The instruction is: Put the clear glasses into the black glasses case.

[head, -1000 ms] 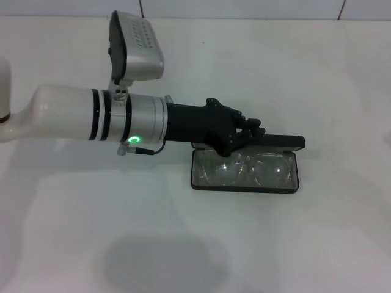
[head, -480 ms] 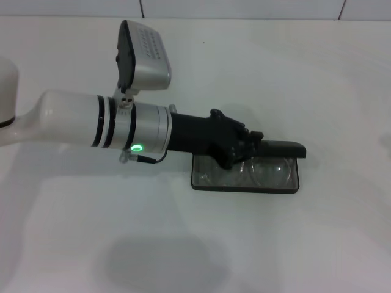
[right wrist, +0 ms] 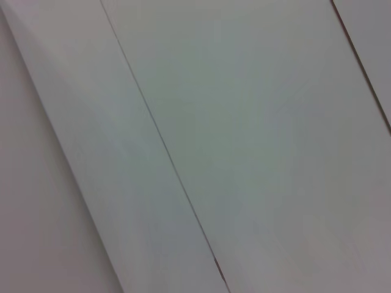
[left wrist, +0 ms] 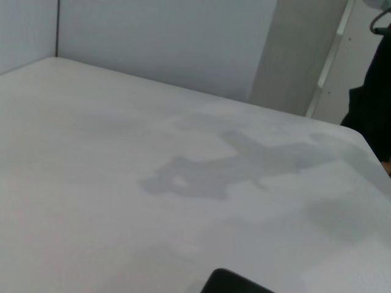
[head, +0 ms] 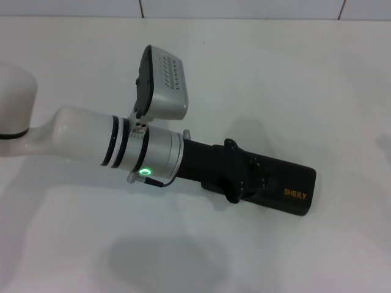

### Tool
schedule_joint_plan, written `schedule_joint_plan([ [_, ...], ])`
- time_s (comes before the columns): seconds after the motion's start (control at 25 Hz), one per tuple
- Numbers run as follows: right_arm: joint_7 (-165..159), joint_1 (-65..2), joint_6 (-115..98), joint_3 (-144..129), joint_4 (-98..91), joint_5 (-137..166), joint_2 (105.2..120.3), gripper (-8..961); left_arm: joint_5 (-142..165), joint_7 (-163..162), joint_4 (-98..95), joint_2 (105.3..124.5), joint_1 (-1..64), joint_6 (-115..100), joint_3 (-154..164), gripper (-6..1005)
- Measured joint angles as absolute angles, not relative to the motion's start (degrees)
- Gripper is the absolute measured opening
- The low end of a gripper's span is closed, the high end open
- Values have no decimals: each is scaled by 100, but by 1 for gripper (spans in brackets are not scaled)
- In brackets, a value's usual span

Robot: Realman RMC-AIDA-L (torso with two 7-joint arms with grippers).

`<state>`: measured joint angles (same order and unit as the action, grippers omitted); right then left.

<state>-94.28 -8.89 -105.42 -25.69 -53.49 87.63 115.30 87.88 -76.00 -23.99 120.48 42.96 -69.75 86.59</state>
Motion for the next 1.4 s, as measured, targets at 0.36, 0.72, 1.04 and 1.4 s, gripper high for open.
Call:
schedule_joint_plan([
  [0.36,-9372,-896,-10642,-2577,-5278,8788,11531,90,8728,-7555,-2638,12041,4056,-7119,8742,288],
  [0.72,-8533,-1177,-11622,-2688,-5201,9720,11508,90,8202,-8860,-4850,11808,3240,-8380,8471,318],
  [1.04,-7754,-1821,-11723,-4035,-4342,9825,11581,307,8243,-9010,-5472,11460,2442,-10700,6430,471],
  [1.4,-7331,-2560,-11247,-5633,-3813,8945,11617,575,8613,-8556,-4874,11199,2214,-11157,5979,604],
])
